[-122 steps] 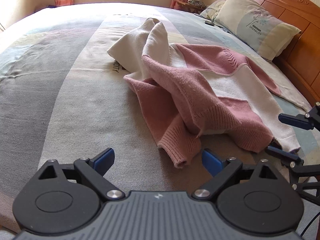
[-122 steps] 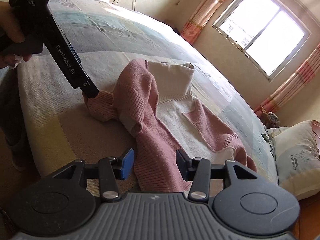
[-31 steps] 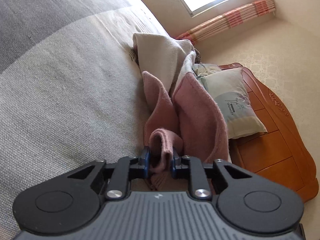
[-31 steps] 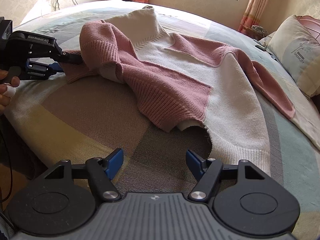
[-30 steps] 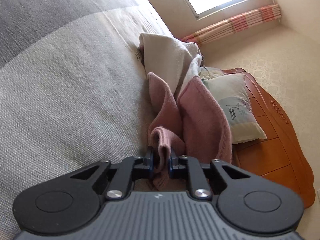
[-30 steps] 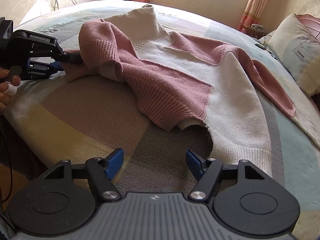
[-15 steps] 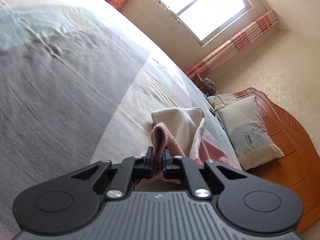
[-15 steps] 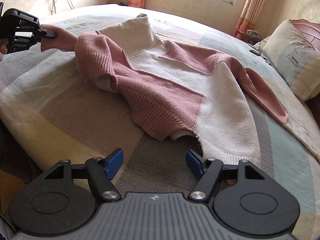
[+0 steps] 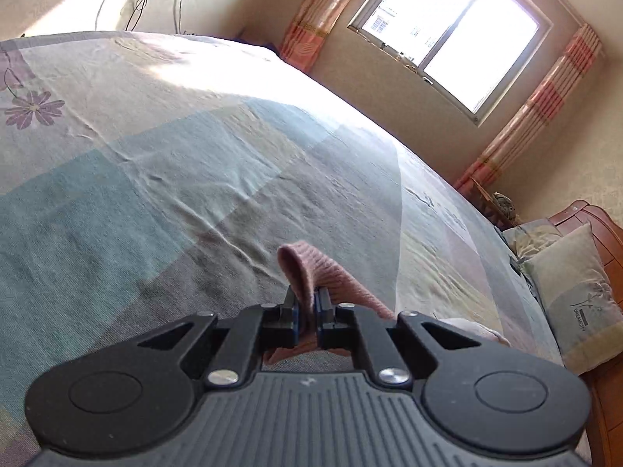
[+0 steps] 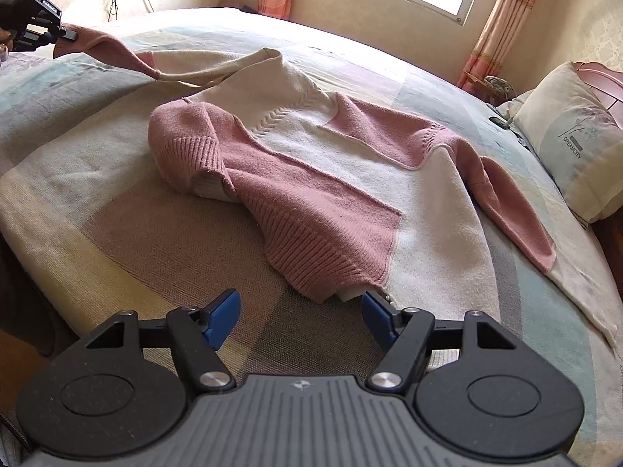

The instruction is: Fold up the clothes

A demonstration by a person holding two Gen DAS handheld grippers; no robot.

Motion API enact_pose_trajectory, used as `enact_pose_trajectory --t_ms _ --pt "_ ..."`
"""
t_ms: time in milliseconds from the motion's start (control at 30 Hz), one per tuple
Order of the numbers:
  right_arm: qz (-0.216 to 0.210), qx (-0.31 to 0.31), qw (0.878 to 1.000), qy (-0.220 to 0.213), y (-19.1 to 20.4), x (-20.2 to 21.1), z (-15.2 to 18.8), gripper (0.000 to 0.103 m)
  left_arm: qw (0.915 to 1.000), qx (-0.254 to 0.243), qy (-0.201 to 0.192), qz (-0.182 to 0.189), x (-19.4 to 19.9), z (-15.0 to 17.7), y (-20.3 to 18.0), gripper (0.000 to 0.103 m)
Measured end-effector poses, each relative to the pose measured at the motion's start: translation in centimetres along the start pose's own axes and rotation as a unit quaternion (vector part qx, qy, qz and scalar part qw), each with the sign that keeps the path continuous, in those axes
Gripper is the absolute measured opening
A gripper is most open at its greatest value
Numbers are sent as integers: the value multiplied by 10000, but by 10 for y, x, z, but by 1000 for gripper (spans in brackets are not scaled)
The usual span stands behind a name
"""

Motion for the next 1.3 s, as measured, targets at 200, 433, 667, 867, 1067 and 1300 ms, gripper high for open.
enact_pose_trajectory --t_ms 200,433,667,867,1067,1300 --pt "85 52 9999 59 -1 -5 -3 74 9986 24 -403 -354 -2 -45 22 0" --pt "62 75 9999 92 2 -12 -6 74 9990 -96 -5 -429 -19 -51 26 0" --pt "0 72 9999 112 6 -14 -3 75 9930 -664 971 77 -41 2 -29 4" --pt "-8 -53 10000 33 1 -6 4 82 9793 -1071 1618 584 -48 54 -92 17" --pt "-27 -290 9996 4 -8 0 17 82 9604 -1007 2223 1346 -30 111 -140 42" --pt "-152 -665 9976 -129 -31 6 36 83 9448 -819 2560 1874 -3 162 -179 54"
Point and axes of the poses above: each gripper's, at about its wrist camera, not at the fingertips, and x roughly against the way its jaws point, y to its left, z to its underside, the point moved 2 cm from there along -x, roughly the way its jaws point, and after that the axes turned 6 degrees about -y, right-handed, at the moved point
